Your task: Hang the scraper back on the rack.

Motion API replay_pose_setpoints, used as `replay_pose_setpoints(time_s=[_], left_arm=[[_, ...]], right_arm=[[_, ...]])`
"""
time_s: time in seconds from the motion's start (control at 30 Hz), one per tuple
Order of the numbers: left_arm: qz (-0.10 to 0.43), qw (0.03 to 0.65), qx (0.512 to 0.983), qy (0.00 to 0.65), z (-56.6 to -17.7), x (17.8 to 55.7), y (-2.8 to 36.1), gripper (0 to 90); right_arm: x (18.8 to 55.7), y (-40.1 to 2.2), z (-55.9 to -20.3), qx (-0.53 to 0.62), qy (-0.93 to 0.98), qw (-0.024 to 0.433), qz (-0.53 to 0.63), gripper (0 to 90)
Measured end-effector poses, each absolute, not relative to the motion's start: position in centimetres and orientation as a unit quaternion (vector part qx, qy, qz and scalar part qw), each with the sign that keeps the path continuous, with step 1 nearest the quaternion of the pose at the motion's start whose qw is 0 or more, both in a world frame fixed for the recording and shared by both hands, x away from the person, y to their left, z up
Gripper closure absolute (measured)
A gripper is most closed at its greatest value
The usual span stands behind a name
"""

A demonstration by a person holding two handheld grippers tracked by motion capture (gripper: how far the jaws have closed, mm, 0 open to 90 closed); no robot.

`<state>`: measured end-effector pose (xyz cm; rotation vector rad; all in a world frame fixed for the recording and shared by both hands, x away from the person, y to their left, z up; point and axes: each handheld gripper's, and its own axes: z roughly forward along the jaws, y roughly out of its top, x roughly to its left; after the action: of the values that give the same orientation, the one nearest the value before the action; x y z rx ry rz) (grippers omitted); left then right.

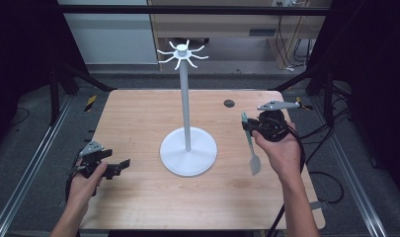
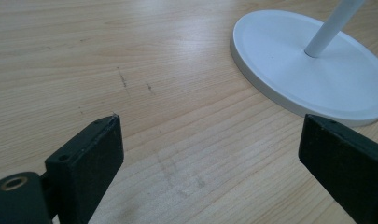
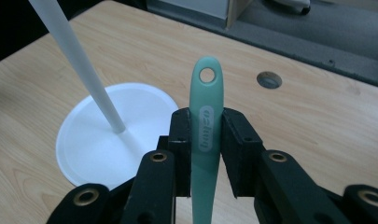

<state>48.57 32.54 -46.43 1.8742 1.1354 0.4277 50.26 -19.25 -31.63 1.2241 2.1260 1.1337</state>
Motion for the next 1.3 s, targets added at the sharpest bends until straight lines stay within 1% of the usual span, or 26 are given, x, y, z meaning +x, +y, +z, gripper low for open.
replay_pose_setpoints(time_s=[0.37,0.67,0.93,1.3], left_arm=[[0.174,0.441,0.753,0.457,-46.4,48.6,32.6,6.3],[0.177,0.438,0.753,0.457,-46.5,48.5,32.6,6.3],[0.178,0.437,0.755,0.456,-46.5,48.5,32.5,6.3],[0.175,0.436,0.755,0.458,-46.5,48.6,32.6,6.4]], right_arm=[[50.2,-18.5,-28.9,0.422,0.744,0.236,0.462,74.6],[49.7,-18.0,-27.2,0.410,0.731,0.241,0.489,74.6],[49.3,-16.6,-25.0,0.388,0.721,0.247,0.518,74.6],[49.4,-14.5,-21.4,0.357,0.714,0.266,0.541,74.6]])
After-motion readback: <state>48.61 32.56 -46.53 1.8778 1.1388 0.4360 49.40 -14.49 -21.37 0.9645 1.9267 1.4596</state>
